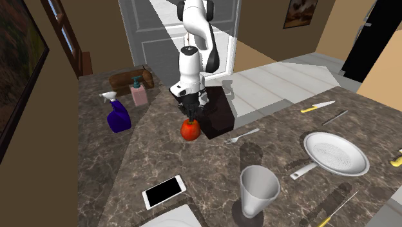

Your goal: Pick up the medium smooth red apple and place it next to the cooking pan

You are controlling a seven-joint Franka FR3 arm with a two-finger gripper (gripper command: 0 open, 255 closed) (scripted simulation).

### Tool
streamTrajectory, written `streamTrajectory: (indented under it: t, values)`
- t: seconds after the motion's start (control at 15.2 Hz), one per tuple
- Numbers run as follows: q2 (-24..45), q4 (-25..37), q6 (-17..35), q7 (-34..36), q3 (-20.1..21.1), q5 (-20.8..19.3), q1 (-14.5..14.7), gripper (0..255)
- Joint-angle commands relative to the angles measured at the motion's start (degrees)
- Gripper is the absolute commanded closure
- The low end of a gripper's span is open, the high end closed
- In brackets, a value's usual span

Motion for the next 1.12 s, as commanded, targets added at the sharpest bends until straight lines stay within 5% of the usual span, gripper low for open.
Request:
streamTrajectory:
  t: [0.0, 1.06]
  values:
    - [0.04, -0.03, 0.0, 0.0, 0.0, 0.0, 0.0, 255]
    - [-4.14, 7.44, -11.65, 0.07, 0.12, -0.18, 0.02, 255]
